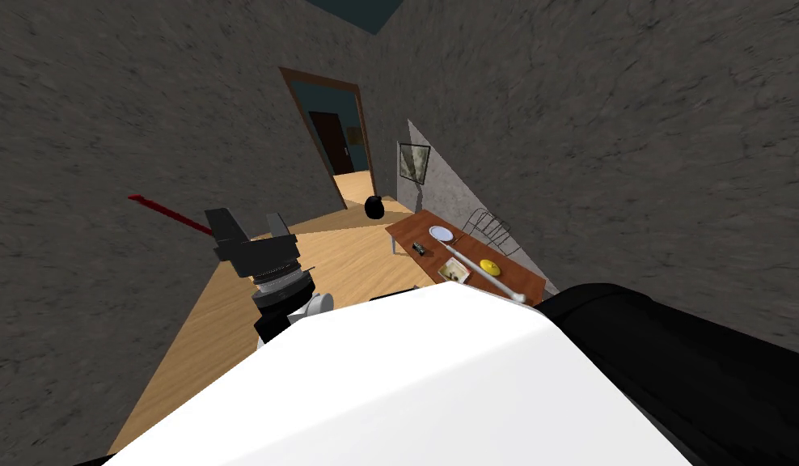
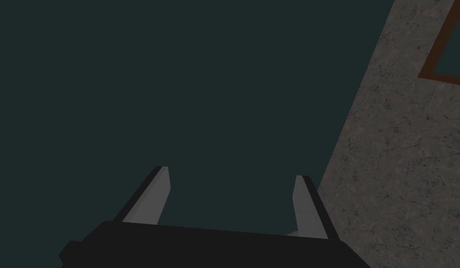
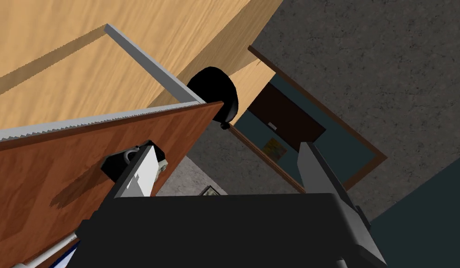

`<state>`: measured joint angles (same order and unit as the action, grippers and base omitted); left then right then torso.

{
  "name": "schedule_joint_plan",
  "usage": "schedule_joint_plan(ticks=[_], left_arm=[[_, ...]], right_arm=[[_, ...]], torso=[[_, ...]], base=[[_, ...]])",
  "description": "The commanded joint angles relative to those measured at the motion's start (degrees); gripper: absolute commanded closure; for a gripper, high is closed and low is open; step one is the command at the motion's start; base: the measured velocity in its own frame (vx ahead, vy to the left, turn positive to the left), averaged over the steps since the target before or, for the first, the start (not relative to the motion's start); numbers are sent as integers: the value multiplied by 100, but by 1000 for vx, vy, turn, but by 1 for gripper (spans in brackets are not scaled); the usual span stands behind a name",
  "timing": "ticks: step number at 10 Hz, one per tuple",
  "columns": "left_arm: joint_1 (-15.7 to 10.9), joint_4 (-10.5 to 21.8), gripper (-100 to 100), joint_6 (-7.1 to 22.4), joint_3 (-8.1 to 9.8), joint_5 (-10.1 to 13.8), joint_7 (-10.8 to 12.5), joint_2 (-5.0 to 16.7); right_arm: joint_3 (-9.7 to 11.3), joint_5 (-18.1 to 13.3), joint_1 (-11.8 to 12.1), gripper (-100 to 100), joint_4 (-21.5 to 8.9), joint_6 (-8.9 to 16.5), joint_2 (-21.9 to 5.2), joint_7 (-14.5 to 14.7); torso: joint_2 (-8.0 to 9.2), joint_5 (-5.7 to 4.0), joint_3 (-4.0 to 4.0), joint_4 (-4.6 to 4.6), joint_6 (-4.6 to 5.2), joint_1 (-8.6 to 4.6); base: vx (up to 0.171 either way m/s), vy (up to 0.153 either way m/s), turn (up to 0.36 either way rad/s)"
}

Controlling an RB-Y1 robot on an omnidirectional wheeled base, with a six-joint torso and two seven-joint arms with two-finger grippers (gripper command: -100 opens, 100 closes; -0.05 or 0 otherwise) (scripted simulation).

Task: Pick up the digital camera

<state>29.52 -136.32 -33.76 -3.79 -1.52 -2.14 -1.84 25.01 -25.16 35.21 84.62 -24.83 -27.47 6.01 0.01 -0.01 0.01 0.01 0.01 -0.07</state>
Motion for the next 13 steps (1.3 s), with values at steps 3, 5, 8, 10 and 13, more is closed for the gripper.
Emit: schedule_joint_plan(ticks=[3,5,8,10,13], left_arm=[[0,0,0,0,0,0,0,0],[0,0,0,0,0,0,0,0],[0,0,0,0,0,0,0,0],[0,0,0,0,0,0,0,0],[0,0,0,0,0,0,0,0]], right_arm=[[259,-170,-1,-100,-729,-18,-214,48],[414,-271,-37,-100,-1131,-49,-366,64],[566,-370,-76,-100,-1524,-79,-513,79],[711,-464,-119,-100,-1804,-107,-656,92],[847,-552,-166,-100,-2275,-132,-796,103]], torso=[[-2,0,-1,0,0,1],[-4,1,-2,0,0,3],[-8,1,-4,-1,-1,4],[-9,2,-5,-1,1,4],[-11,2,-6,-1,0,5]], base=[[-9,-1,206],[-2,4,254],[3,5,168],[10,8,241],[11,6,157]])
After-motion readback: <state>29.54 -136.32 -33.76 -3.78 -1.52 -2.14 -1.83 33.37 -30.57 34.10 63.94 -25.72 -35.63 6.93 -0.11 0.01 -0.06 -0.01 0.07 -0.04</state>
